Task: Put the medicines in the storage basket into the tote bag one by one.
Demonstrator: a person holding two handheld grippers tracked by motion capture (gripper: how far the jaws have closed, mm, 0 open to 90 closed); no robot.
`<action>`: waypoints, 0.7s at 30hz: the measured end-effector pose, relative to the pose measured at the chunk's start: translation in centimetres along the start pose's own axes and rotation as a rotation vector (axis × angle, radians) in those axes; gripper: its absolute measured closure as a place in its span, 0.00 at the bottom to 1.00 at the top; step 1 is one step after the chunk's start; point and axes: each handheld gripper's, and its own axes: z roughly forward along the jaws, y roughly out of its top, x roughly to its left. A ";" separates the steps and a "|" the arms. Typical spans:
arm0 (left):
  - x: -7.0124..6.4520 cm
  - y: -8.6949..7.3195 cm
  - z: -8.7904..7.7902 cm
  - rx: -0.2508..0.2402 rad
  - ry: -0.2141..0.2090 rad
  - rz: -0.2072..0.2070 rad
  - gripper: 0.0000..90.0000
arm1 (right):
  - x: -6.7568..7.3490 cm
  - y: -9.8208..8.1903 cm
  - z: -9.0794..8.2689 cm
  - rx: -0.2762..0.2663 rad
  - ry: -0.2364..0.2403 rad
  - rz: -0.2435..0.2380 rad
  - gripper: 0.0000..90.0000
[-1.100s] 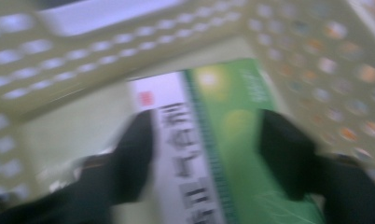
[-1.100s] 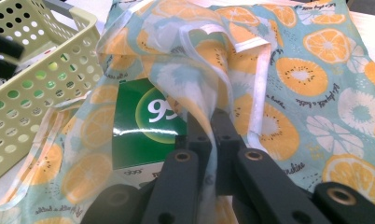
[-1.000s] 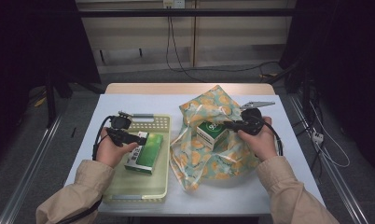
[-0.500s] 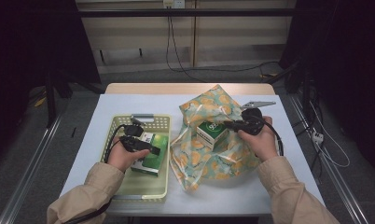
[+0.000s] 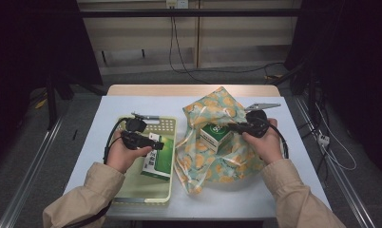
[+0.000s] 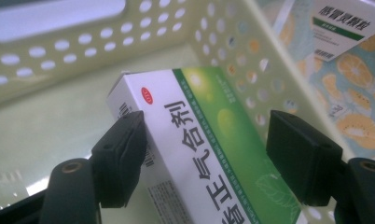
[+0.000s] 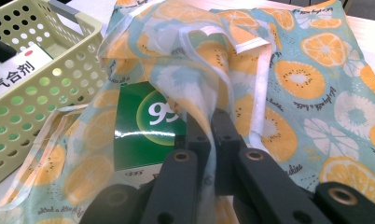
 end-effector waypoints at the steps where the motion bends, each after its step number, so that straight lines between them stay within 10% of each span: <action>1: -0.2 0.2 -0.1 -0.010 0.013 0.013 0.35 | 0.0 0.0 0.0 0.001 0.001 0.000 0.98; 11: -1.6 2.0 -0.8 -0.094 -0.012 0.065 0.89 | 0.0 0.0 0.1 0.006 0.003 0.000 0.98; 18: -3.5 3.2 0.7 -0.079 -0.048 0.122 0.99 | -0.1 0.0 0.0 0.005 0.004 -0.001 0.98; 21: -3.8 3.3 0.8 -0.097 -0.055 0.102 0.87 | -0.1 0.0 0.0 0.007 0.004 0.000 0.98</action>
